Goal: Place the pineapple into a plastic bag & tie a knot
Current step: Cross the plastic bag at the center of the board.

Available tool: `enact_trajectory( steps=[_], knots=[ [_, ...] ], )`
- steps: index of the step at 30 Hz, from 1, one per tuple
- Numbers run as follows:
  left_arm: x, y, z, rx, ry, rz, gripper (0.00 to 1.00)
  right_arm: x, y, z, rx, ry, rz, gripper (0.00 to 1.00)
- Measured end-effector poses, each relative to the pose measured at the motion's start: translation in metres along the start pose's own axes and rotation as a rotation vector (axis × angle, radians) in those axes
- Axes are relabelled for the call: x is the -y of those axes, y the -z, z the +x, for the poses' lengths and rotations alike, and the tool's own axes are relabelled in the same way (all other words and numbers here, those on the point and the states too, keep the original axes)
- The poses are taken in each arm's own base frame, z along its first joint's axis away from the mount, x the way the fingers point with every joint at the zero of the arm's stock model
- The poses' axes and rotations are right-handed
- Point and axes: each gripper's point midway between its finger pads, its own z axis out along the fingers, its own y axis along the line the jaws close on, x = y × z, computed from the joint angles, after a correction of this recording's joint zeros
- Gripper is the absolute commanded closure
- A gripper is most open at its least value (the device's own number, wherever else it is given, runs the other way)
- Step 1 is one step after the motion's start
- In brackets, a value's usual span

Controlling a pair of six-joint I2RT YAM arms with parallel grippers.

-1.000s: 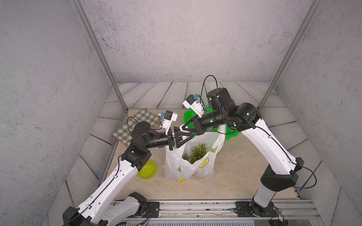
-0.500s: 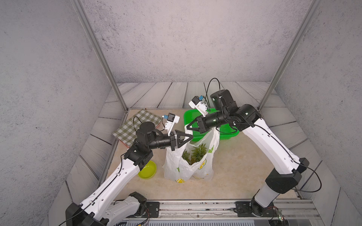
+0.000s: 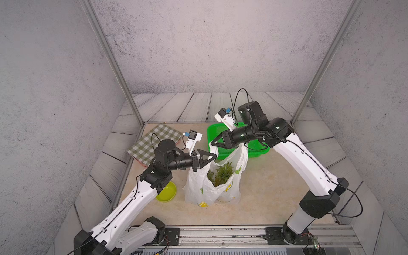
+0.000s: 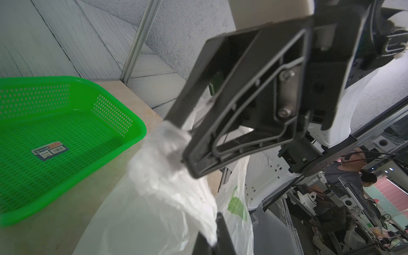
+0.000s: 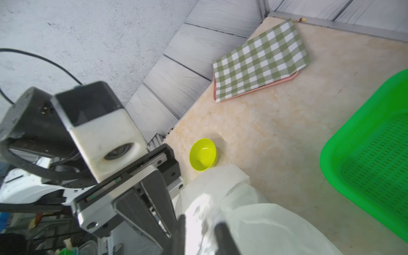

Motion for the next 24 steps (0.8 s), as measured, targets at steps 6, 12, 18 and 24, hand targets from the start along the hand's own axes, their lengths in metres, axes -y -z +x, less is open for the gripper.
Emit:
enact_trajectory(
  steps=[6, 12, 18, 24],
  knots=[
    [-0.008, -0.003, 0.007, -0.025, 0.019, -0.014, 1.0, 0.013, 0.05, -0.005, 0.094, 0.083, 0.16, 0.23],
    [-0.008, -0.003, 0.007, -0.031, 0.018, -0.017, 1.0, 0.017, 0.102, 0.01, 0.174, 0.192, 0.301, 0.08],
    [-0.008, -0.004, 0.007, -0.032, 0.016, -0.018, 1.0, 0.035, 0.092, 0.052, 0.13, 0.228, 0.32, 0.05],
    [-0.012, -0.009, 0.005, -0.046, 0.028, -0.013, 1.0, 0.051, 0.074, 0.056, 0.121, 0.242, 0.341, 0.05]
  ],
)
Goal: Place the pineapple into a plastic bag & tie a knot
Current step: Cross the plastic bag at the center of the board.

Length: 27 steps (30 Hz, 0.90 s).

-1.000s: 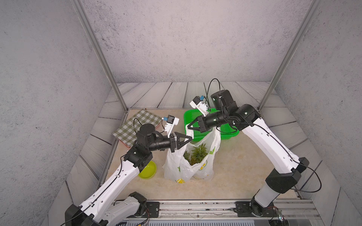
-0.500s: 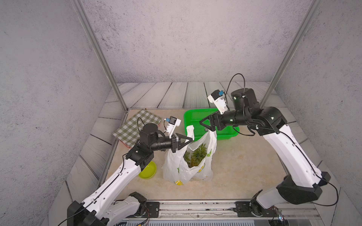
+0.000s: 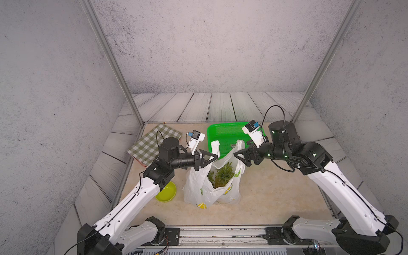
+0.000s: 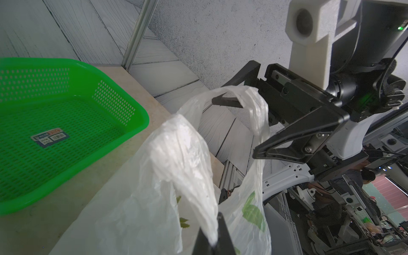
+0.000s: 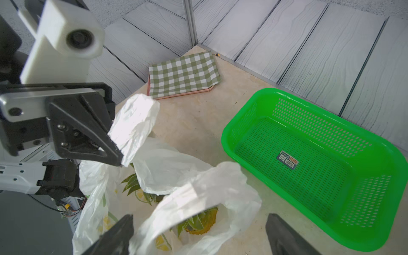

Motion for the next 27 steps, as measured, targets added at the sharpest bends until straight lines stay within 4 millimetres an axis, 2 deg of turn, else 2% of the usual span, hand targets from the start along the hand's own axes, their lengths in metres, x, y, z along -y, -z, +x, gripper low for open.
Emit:
enact_trajectory(
  steps=[2, 8, 11, 16, 20, 23, 27],
  knots=[
    [-0.001, -0.001, 0.001, -0.004, 0.004, 0.001, 1.0, 0.003, -0.005, -0.005, 0.013, 0.011, 0.014, 0.06],
    [0.0, -0.001, 0.0, -0.004, 0.002, 0.005, 1.0, 0.015, -0.019, -0.017, 0.023, 0.03, 0.043, 0.19],
    [0.0, -0.001, 0.0, -0.005, 0.002, 0.005, 1.0, 0.018, -0.023, -0.022, 0.027, 0.038, 0.048, 0.32],
    [0.0, -0.001, 0.0, -0.007, 0.004, 0.005, 1.0, 0.017, -0.024, -0.03, 0.042, 0.052, 0.035, 0.61],
    [-0.001, -0.001, 0.002, -0.013, 0.009, 0.001, 1.0, 0.013, -0.024, -0.033, 0.051, 0.048, 0.004, 0.78],
    [-0.001, -0.001, 0.003, -0.016, 0.007, -0.004, 1.0, 0.009, -0.024, -0.034, 0.056, 0.04, -0.017, 0.84],
    [-0.005, 0.0, 0.003, -0.025, 0.004, -0.029, 1.0, 0.003, -0.025, -0.033, 0.056, 0.031, -0.051, 0.85]
  ],
)
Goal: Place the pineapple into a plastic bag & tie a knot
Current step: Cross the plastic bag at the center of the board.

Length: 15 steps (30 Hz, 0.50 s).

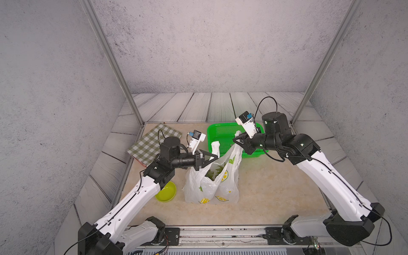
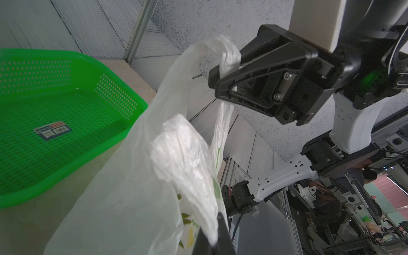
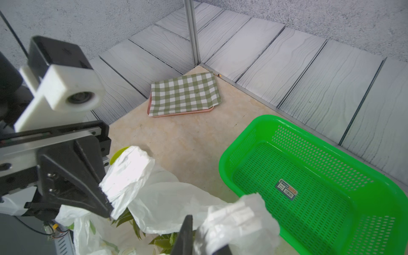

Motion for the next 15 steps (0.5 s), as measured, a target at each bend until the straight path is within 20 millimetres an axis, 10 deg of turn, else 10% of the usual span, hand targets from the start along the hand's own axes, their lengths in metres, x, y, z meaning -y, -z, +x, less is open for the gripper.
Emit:
enact_trajectory(
  steps=[15],
  knots=[
    [-0.011, -0.005, -0.004, -0.035, -0.023, -0.054, 1.0, 0.004, 0.049, 0.042, -0.029, -0.063, 0.106, 0.26]
  ],
)
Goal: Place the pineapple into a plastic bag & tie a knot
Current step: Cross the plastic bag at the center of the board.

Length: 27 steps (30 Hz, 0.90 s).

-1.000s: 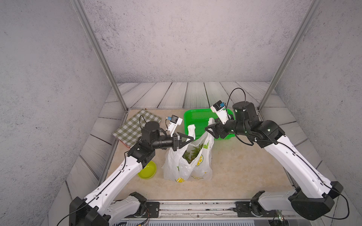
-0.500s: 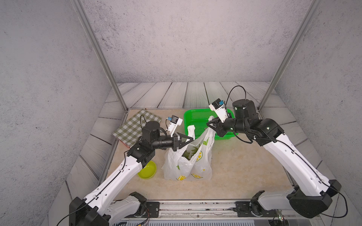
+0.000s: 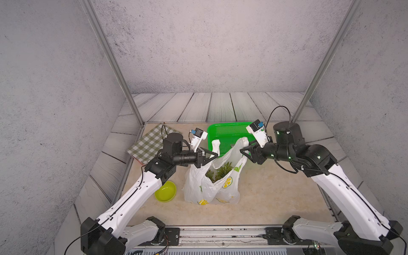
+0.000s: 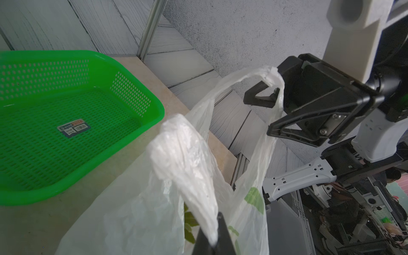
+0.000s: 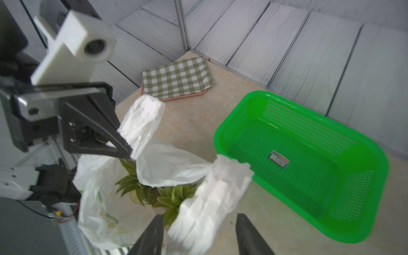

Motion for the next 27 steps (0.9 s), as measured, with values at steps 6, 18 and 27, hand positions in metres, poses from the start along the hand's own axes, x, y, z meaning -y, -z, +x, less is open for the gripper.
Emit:
enact_trajectory(
  steps=[6, 18, 27],
  knots=[
    [0.002, -0.001, -0.004, -0.001, -0.015, 0.006, 1.0, 0.005, 0.019, 0.006, 0.051, -0.007, 0.039, 0.01],
    [0.005, -0.002, -0.002, -0.018, -0.015, 0.031, 1.0, 0.01, -0.012, -0.022, 0.095, 0.05, 0.004, 0.01],
    [0.006, -0.002, -0.001, -0.022, -0.013, 0.041, 1.0, 0.009, -0.031, -0.051, 0.118, 0.063, -0.092, 0.01]
  ],
)
